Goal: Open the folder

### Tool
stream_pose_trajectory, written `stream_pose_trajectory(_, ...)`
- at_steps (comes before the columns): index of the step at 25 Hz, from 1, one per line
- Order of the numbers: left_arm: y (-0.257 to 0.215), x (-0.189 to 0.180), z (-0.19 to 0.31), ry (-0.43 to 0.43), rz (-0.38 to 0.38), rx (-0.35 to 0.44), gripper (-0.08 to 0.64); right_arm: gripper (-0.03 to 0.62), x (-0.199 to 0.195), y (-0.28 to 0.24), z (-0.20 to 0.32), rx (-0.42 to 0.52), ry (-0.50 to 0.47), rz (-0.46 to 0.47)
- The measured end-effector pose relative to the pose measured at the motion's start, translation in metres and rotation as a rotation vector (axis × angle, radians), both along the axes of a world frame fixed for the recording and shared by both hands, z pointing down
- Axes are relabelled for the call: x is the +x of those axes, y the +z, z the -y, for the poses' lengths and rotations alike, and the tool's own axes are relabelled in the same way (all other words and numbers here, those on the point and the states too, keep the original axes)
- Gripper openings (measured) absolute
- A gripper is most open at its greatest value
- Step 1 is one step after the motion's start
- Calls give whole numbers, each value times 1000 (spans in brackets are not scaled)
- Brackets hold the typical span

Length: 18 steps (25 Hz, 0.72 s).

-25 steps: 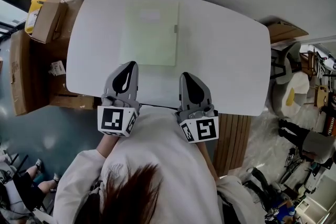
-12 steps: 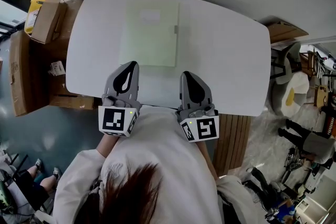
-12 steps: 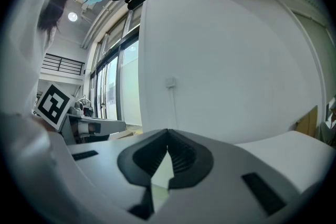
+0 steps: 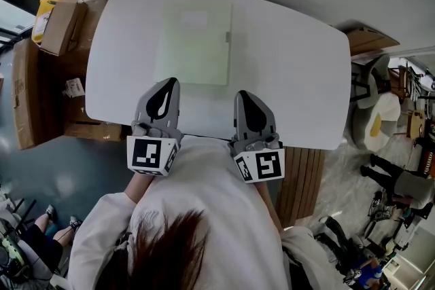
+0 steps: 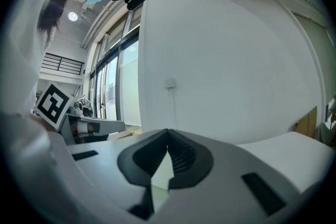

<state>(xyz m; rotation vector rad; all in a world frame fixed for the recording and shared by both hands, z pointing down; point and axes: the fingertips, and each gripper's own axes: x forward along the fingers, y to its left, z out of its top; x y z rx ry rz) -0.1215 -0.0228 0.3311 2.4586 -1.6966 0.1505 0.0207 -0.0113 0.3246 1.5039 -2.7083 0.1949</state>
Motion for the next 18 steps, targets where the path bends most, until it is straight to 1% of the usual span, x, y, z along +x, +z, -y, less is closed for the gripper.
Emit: stream_pose_trajectory(18, -1, -3, 1, -16, -2, 2, 8, 8, -1, 1, 0, -2, -4, 3)
